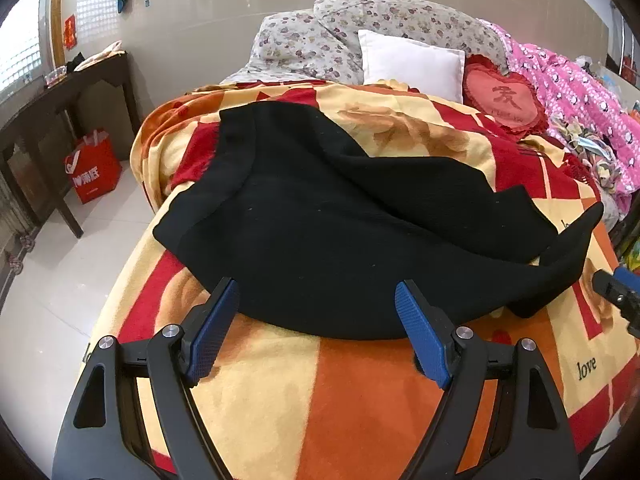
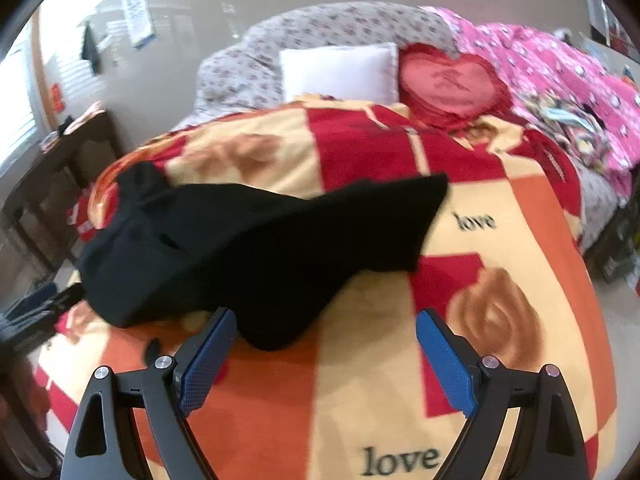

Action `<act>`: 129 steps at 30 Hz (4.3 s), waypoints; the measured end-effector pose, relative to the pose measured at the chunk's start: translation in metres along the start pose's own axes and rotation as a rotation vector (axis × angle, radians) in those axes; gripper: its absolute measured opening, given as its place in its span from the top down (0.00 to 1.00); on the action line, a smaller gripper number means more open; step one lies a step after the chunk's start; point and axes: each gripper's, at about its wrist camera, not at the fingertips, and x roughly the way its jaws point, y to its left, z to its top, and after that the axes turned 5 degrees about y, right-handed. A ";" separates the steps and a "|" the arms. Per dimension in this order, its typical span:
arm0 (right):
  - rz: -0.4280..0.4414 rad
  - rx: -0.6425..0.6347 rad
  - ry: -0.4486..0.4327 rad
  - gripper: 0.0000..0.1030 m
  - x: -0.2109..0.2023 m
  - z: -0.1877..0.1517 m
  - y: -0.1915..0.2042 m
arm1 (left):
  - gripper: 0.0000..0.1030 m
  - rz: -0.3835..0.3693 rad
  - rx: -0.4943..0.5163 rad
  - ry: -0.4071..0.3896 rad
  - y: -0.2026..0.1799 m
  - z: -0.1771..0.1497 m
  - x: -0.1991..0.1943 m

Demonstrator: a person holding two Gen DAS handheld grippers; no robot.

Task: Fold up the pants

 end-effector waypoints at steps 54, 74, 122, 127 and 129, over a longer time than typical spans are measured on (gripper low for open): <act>0.109 -0.084 0.028 0.12 0.020 0.033 0.083 | 0.22 0.025 -0.050 0.041 0.014 0.003 0.015; 0.118 -0.073 0.056 0.12 0.027 0.029 0.076 | 0.22 0.029 -0.084 0.064 0.024 0.002 0.019; 0.186 0.272 -0.011 0.12 -0.009 -0.003 -0.058 | 0.97 -0.029 -0.302 0.112 0.139 -0.011 0.014; 0.321 0.432 -0.029 0.12 -0.009 0.009 -0.075 | 0.96 -0.053 -0.326 0.146 0.139 -0.008 0.026; 0.298 0.396 -0.034 0.12 -0.010 0.016 -0.066 | 0.96 -0.032 -0.324 0.160 0.136 -0.007 0.032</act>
